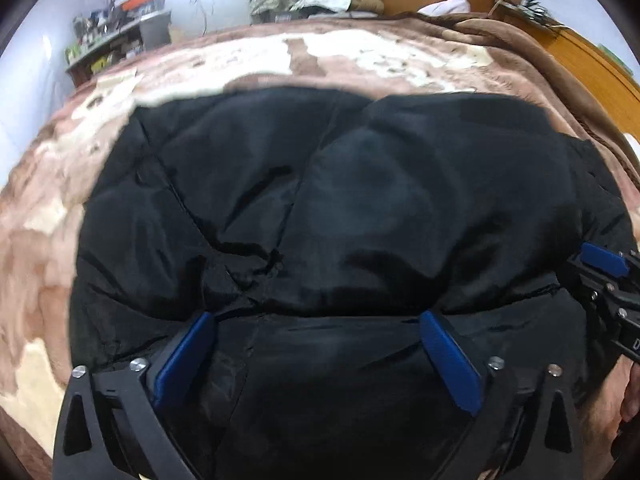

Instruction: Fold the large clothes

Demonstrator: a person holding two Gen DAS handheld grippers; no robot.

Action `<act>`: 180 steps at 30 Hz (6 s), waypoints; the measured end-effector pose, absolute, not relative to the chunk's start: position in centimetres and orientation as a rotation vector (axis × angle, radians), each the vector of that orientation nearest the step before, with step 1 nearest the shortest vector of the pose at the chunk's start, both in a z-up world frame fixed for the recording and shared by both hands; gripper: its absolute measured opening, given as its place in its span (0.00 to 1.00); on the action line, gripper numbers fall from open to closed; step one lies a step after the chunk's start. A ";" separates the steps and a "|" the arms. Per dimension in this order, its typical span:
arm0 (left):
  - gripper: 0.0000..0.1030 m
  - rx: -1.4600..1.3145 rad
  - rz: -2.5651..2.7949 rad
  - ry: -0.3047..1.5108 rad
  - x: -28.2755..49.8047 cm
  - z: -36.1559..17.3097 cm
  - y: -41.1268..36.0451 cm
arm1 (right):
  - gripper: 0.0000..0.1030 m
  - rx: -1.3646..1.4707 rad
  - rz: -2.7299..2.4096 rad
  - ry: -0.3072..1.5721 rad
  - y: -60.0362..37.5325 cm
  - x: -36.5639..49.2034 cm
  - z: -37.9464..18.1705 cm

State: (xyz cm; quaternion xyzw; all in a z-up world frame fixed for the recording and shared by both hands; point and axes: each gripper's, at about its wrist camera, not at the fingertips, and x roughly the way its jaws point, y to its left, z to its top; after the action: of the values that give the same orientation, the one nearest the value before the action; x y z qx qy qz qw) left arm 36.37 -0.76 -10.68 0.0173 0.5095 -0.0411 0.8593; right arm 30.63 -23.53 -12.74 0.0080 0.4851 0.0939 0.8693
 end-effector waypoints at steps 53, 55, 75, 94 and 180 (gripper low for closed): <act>0.90 0.004 0.019 1.150 40.9 -8.2 5.2 | 0.59 -0.057 0.060 1.078 -30.3 34.6 -9.0; 0.91 -0.062 -0.002 1.206 41.6 -9.9 6.0 | 0.59 -0.046 0.066 1.130 -30.8 35.1 -11.3; 0.98 -0.129 -0.024 1.182 40.6 -8.9 7.8 | 0.60 0.044 0.091 1.132 -31.5 33.8 -10.5; 1.00 -0.136 0.075 1.260 39.4 -14.2 11.3 | 0.62 -0.024 0.124 1.161 -30.3 30.7 -14.3; 0.34 -0.224 -0.147 1.219 39.1 -12.0 3.4 | 0.33 -0.097 0.099 1.006 -31.4 25.7 -9.3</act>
State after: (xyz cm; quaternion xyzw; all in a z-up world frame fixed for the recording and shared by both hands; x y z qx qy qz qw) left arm 39.11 3.38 -12.03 -0.1048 0.5705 -0.0687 0.8117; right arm 25.68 -31.37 -9.34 -0.0465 0.4817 0.0472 0.8738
